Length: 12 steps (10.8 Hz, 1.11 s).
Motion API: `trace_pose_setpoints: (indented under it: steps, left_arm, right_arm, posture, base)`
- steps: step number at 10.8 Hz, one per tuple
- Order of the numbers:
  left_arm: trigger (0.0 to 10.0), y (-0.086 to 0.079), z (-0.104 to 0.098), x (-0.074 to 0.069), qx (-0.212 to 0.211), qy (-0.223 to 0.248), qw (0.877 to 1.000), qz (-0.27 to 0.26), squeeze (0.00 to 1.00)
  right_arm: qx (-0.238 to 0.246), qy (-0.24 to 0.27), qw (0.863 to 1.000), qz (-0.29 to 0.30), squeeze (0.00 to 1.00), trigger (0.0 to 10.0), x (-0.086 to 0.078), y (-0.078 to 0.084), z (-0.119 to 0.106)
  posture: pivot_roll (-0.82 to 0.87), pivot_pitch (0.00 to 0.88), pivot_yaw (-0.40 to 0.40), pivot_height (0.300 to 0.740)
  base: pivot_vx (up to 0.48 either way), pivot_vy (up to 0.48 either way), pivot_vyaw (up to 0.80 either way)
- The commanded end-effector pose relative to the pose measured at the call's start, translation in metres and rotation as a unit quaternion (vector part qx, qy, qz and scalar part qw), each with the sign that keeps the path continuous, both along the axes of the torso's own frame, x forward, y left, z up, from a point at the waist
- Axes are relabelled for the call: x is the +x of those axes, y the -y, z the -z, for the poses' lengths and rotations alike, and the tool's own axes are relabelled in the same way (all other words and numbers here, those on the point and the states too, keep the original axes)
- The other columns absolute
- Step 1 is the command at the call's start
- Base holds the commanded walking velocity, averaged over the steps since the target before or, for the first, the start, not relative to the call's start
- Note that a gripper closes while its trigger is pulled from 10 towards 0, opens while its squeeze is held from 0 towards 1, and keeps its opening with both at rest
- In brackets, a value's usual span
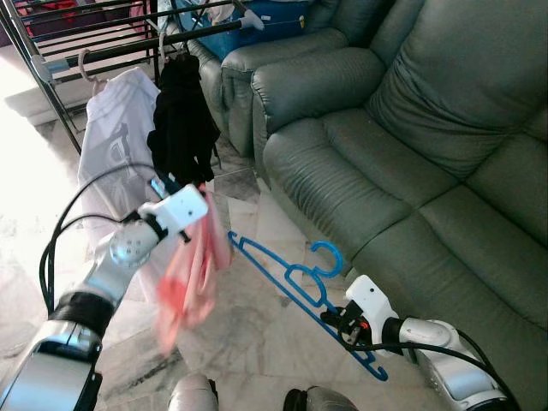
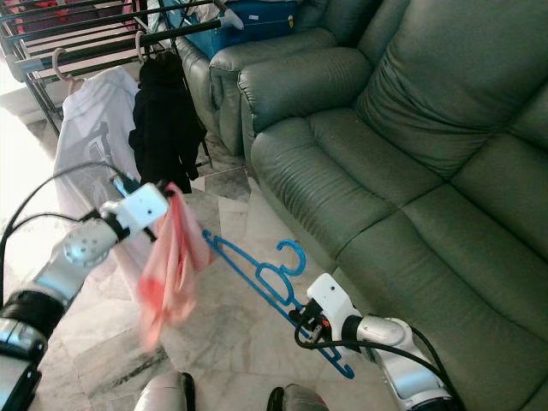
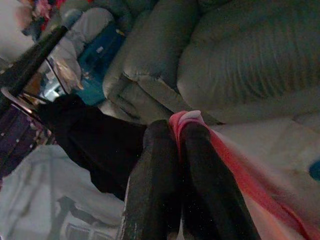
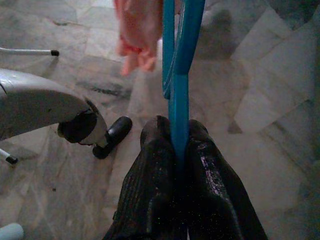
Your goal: Hang hanger
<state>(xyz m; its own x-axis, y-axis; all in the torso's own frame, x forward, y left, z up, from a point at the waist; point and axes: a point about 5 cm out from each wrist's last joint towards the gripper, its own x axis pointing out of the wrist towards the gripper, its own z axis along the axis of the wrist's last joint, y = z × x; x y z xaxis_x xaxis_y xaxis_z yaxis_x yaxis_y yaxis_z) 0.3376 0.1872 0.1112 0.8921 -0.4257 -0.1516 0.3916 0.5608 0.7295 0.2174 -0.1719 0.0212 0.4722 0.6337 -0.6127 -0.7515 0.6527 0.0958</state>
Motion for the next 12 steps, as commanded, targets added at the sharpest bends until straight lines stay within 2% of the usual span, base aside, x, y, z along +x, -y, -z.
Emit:
trace_pose_setpoints:
  steps: [1, 3, 5, 6, 7, 8, 10, 12]
  left_arm:
    - [10.0, -0.001, -0.005, 0.002, -0.005, 0.013, 1.0, 0.0, 0.0]
    - [10.0, 0.0, 0.0, 0.0, -0.001, 0.008, 1.0, -0.001, 0.0]
    - [10.0, 0.003, 0.002, 0.0, -0.004, 0.009, 1.0, 0.001, 0.0]
    - [10.0, 0.006, 0.001, 0.0, -0.008, 0.008, 1.0, 0.008, 0.0]
    - [10.0, 0.008, 0.001, -0.001, -0.006, 0.007, 1.0, 0.016, 0.0]
    - [10.0, 0.006, 0.004, -0.002, 0.002, 0.006, 1.0, 0.013, 0.0]
    - [10.0, 0.003, 0.007, -0.002, 0.013, 0.004, 1.0, 0.01, 0.0]
    - [10.0, 0.006, 0.008, -0.003, 0.01, 0.003, 1.0, 0.015, 0.0]
  right_arm:
    - [0.001, 0.004, 1.0, -0.009, 0.0, 10.0, 0.0, 0.002, -0.005]
    - [0.013, -0.004, 0.999, -0.031, 0.0, 10.0, -0.007, 0.0, -0.007]
    - [0.021, -0.003, 0.999, -0.048, 0.0, 10.0, -0.005, -0.001, -0.013]
    - [0.011, 0.008, 0.999, -0.036, 0.0, 10.0, 0.0, 0.003, -0.015]
    - [-0.009, 0.049, 0.999, -0.013, 0.0, 10.0, 0.01, 0.009, -0.019]
    - [-0.006, 0.097, 0.995, 0.023, 0.0, 10.0, 0.023, 0.014, -0.029]
    - [0.03, 0.106, 0.994, 0.009, 0.0, 10.0, 0.025, 0.013, -0.042]
    - [0.042, 0.096, 0.994, -0.012, 0.0, 10.0, 0.02, 0.009, -0.04]
  posture:
    - [-0.05, 0.099, -0.024, 0.74]
    - [-0.05, 0.108, -0.022, 0.74]
    - [-0.05, 0.108, -0.025, 0.74]
    - [-0.05, 0.109, -0.026, 0.74]
    - [-0.05, 0.109, -0.026, 0.74]
    - [-0.05, 0.109, -0.026, 0.74]
    - [-0.06, 0.11, -0.026, 0.74]
    - [-0.06, 0.11, -0.026, 0.74]
  base:
    - [0.0, 0.0, 0.0]
    - [0.0, 0.0, 0.0]
    - [0.0, 0.0, 0.0]
    - [0.0, 0.0, 0.0]
    - [0.0, 0.0, 0.0]
    - [0.0, 0.0, 0.0]
    - [0.0, 0.0, 0.0]
    - [0.0, 0.0, 0.0]
